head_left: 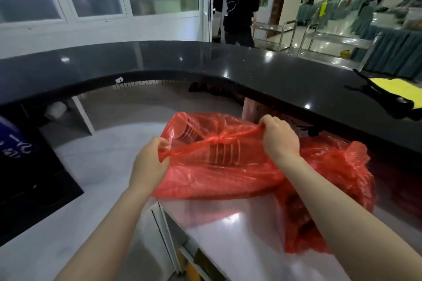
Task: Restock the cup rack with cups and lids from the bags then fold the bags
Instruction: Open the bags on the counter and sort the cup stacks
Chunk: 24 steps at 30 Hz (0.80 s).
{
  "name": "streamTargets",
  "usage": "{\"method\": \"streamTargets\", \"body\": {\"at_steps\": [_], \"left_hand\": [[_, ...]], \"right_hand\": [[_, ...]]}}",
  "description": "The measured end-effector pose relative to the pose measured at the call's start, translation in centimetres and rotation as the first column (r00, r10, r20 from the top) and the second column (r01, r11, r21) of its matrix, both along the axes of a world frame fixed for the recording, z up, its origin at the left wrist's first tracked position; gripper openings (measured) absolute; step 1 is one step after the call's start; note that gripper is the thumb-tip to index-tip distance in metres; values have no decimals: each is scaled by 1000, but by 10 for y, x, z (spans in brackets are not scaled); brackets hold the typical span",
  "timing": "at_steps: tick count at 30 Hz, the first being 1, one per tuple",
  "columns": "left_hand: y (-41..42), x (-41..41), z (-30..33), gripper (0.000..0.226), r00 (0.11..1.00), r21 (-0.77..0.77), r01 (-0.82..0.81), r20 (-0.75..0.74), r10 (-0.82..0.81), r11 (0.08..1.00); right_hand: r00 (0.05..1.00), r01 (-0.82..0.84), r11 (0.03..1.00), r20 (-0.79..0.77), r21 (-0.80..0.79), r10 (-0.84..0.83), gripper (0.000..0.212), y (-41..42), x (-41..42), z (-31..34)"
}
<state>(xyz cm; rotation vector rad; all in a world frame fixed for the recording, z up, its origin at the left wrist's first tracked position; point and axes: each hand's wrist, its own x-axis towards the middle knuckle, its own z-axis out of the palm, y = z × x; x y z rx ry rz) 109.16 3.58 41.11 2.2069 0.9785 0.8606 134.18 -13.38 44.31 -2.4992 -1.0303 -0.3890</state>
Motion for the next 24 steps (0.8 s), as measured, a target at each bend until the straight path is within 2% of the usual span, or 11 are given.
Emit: {"method": "streamTargets", "body": {"at_steps": [3, 7, 10, 12, 14, 16, 18, 19, 20, 22, 24], "left_hand": [[-6, -3, 0, 46, 993, -74, 77, -80, -83, 994], [-22, 8, 9, 51, 935, -132, 237, -239, -263, 962], [-34, 17, 10, 41, 930, -204, 309, -141, -341, 929], [-37, 18, 10, 15, 965, -167, 259, 13, -261, 951], [-31, 12, 9, 17, 980, -211, 100, 188, -61, 972], [-18, 3, 9, 17, 927, -334, -104, 309, 213, 937], [-4, -8, 10, 7, 824, -437, -261, 365, 434, 861], [1, -13, 10, 6, 786, -465, -279, 393, 478, 841], [2, -16, 12, 19, 776, -472, -251, 424, 468, 845], [-5, -22, 16, 59, 846, -331, -158, 440, 300, 930], [-17, -24, 19, 80, 966, 108, -101, 250, 71, 989]], "right_hand": [[999, 51, 998, -14, -45, -52, 39, -5, -4, 1], [939, -326, 927, 51, -184, 340, 64, 2, -30, 5], [902, -421, 886, 10, -196, 431, 41, 3, -43, 3], [911, -412, 904, -14, -115, 413, 30, -2, -42, 4], [928, -373, 925, -17, -75, 373, 20, -12, -34, 5], [952, -302, 943, -3, -136, 305, 17, -23, -23, 4], [974, -227, 951, -37, -211, 224, 19, -34, -17, 4], [977, -212, 946, -70, -244, 200, 20, -39, -14, 3], [975, -216, 936, -103, -279, 195, 20, -42, -13, 2], [973, -220, 923, -134, -317, 186, 17, -45, -15, 0], [985, -169, 941, -78, -292, 153, 21, -44, -22, -1]]}}
